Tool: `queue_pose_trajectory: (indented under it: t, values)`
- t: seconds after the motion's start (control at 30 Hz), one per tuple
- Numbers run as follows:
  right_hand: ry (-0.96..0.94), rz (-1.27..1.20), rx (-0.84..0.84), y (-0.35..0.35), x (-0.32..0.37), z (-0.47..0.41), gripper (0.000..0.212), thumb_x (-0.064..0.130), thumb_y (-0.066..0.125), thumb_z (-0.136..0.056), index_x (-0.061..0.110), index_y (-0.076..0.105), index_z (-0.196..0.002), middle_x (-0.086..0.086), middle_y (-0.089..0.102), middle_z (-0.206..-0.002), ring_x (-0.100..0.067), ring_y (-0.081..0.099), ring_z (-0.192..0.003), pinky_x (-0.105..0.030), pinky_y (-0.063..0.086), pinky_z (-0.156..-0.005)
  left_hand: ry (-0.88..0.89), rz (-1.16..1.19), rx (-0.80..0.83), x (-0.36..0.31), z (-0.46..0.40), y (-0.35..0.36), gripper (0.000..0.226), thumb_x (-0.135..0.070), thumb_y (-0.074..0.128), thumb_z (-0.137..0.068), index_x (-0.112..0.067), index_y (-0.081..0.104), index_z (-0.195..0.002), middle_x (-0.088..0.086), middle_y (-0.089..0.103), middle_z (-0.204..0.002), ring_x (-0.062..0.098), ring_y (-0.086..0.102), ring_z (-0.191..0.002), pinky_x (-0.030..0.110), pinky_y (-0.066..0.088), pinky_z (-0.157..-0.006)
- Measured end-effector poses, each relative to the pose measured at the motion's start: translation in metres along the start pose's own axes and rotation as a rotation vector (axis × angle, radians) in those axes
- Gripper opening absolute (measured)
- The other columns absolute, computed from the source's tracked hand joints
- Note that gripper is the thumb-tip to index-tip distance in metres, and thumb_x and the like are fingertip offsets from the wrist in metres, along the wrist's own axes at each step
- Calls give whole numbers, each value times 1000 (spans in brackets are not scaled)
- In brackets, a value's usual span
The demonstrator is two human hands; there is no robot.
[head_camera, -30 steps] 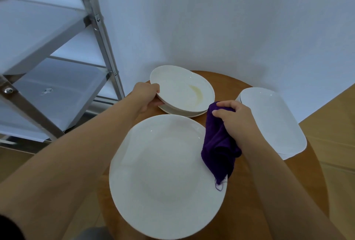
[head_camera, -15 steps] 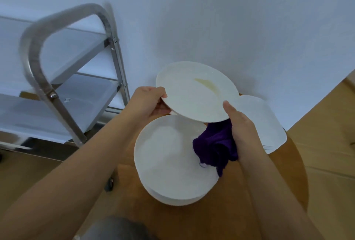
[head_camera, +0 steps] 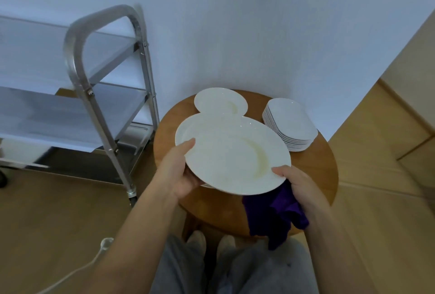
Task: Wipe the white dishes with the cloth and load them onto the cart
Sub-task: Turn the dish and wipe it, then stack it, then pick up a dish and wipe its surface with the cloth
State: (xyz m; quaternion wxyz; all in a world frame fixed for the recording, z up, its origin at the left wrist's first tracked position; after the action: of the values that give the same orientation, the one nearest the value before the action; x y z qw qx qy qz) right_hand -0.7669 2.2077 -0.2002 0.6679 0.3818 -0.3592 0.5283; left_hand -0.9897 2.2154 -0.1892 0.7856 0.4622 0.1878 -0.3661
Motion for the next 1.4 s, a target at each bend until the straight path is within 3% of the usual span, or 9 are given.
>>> queue_pose_trajectory:
  t: [0.23,0.4,0.47,0.57,0.7,0.97,1.1,1.2,1.4]
  values:
    - [-449,-40,-324,-36,30,53,46,28,59,-80,47,50,-120,35,50,-99,-2,55,-92,-15,46,-57,241,72,-64,31,31,-5,13,-38,45,-95,-35,57,-91,-10,74,-76,17,72,-72,33,58,-57]
    - [-439,661,-84,-8,21,72,86,19,55,-92,52,-7,-141,55,34,-89,19,51,-81,-7,40,-52,272,96,-184,50,41,-7,26,-48,47,-92,-38,53,-115,-9,70,-99,22,65,-94,45,55,-81]
    - [-394,954,-86,8,15,73,90,30,54,-93,37,-20,-144,37,42,-113,8,54,-81,-4,43,-54,264,97,-199,61,45,-6,26,-51,47,-90,-40,55,-112,-7,69,-103,23,65,-97,48,53,-84]
    - [-392,1247,-147,27,5,65,81,45,42,-95,20,-13,-148,-3,21,-154,-21,31,-135,-33,36,-104,258,92,-156,78,49,-2,24,-50,45,-91,-41,56,-111,-6,70,-106,24,66,-97,50,53,-86]
    - [-506,1183,-255,38,1,49,70,35,36,-98,13,-5,-150,-5,5,-159,-20,4,-145,-38,14,-116,295,46,-91,79,53,0,21,-46,42,-93,-40,59,-105,-7,72,-98,23,67,-95,46,55,-83]
    - [-756,1204,59,99,-6,34,63,34,43,-96,19,13,-148,-1,33,-148,-19,40,-130,-35,36,-108,199,65,1,79,61,-6,45,-43,46,-89,-17,55,-124,15,67,-107,30,64,-97,46,53,-83]
    - [-877,1225,307,117,-35,61,66,41,40,-92,24,12,-149,3,26,-153,-5,16,-140,-24,8,-111,243,157,21,76,60,-20,54,-48,46,-80,-21,54,-126,7,66,-115,21,64,-105,41,47,-91]
    - [-788,1307,507,115,-49,71,65,42,32,-93,33,0,-149,14,10,-156,17,-16,-125,-12,-12,-100,183,340,41,81,59,-30,49,-51,53,-74,-23,63,-113,5,70,-110,19,68,-96,40,48,-80]
    - [-708,1495,745,92,-38,83,58,33,35,-98,35,8,-149,21,10,-155,16,-13,-127,-8,-13,-99,127,413,105,81,56,-31,49,-51,52,-76,-14,73,-101,12,70,-107,28,68,-98,43,52,-77]
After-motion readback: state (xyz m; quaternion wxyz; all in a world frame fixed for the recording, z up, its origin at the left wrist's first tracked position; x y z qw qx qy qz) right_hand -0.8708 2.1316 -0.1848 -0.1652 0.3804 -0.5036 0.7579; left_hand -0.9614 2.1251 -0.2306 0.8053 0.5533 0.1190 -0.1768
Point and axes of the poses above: each hand's wrist, its own z-axis away from the middle knuckle, its own y-axis out of the palm, x = y × z, the point moved 5 cm from there along -z, towards the middle knuckle
